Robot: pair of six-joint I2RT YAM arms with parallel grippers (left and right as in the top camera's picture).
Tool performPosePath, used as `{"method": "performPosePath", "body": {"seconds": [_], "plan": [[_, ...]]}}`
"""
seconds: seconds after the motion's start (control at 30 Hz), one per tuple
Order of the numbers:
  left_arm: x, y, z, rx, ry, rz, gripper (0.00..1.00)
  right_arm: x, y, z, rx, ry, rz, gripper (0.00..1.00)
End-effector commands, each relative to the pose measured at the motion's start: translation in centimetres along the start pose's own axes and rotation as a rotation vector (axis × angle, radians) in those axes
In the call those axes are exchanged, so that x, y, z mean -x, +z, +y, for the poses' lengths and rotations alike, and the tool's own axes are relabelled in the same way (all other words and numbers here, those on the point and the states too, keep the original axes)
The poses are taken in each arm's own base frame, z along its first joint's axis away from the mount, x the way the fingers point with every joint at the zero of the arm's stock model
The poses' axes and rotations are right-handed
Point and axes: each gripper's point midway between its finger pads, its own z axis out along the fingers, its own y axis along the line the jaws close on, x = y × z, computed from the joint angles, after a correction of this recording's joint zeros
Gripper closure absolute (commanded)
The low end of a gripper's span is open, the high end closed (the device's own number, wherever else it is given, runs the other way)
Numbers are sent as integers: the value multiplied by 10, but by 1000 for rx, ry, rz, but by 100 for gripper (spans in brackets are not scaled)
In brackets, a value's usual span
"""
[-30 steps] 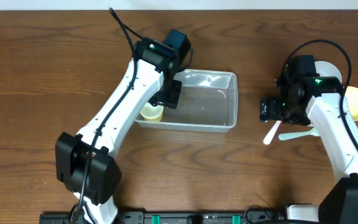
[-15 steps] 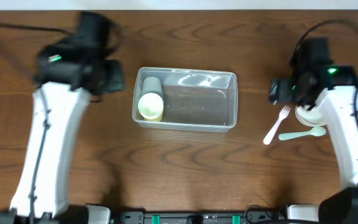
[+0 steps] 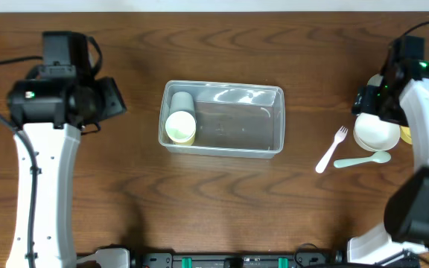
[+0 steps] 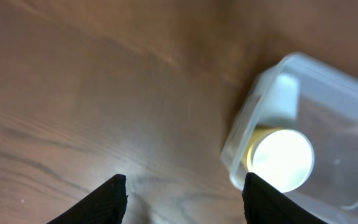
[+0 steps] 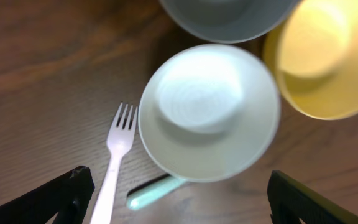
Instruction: Pack container
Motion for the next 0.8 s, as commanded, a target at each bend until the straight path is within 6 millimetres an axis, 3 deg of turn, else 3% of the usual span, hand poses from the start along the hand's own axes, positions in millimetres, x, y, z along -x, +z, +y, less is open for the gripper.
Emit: {"method": "performPosePath", "body": {"seconds": [0.0, 0.17, 0.3, 0.4, 0.77], "plan": [[-15, 19, 1, -6, 11, 58, 39, -3, 17, 1, -12, -22, 48, 9], [-32, 38, 4, -1, 13, 115, 39, -13, 47, 12, 8, -38, 141, 12], [-36, 40, 5, 3, 16, 127, 39, -22, 67, 22, 45, -44, 211, 29], [-36, 40, 5, 4, 16, 129, 39, -27, 77, 24, 47, -47, 240, 30], [-36, 40, 5, 3, 16, 129, 39, -29, 87, 26, 43, -50, 260, 78]]}}
